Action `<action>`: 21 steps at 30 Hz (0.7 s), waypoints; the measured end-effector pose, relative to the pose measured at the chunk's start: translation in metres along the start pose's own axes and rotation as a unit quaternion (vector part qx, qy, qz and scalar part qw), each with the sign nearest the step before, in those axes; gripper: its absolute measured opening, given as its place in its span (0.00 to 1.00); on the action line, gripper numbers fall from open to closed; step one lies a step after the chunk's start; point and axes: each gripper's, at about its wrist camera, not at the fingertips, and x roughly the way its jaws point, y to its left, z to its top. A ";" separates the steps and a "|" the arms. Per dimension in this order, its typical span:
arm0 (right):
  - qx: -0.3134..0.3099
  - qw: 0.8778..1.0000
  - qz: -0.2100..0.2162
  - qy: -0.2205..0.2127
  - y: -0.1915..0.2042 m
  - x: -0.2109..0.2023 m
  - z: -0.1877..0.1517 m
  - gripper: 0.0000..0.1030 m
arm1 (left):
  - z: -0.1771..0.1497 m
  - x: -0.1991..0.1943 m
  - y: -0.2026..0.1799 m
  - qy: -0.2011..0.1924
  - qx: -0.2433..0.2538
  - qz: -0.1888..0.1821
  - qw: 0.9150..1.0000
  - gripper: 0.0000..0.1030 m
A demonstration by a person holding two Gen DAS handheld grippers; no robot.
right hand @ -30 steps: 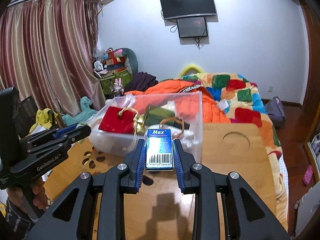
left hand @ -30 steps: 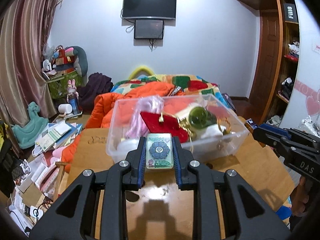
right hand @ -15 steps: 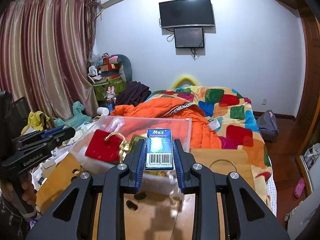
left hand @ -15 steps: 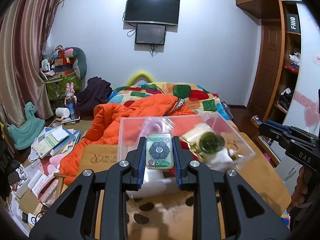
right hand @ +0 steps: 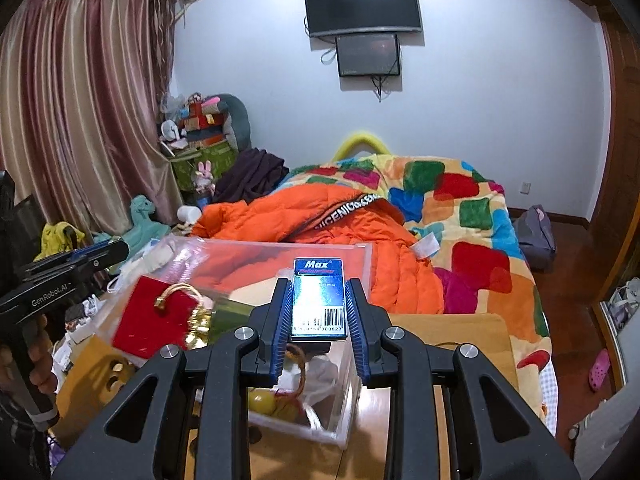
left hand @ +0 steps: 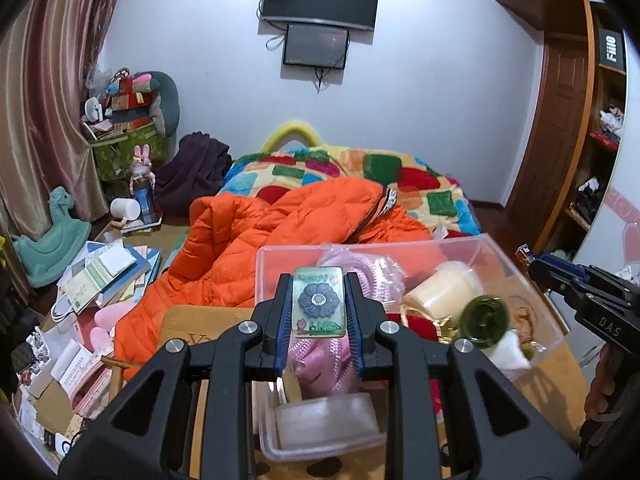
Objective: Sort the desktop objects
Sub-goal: 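Lift and carry the green card and blue Max box over the clear box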
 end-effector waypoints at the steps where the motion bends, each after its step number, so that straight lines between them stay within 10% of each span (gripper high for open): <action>1: -0.001 1.000 0.000 0.004 0.001 0.004 0.000 0.24 | -0.001 0.005 0.000 0.006 0.000 -0.002 1.000 0.23; 21: -0.040 0.999 -0.019 0.030 0.018 0.047 0.001 0.24 | -0.002 0.032 -0.001 0.027 0.005 -0.013 1.000 0.23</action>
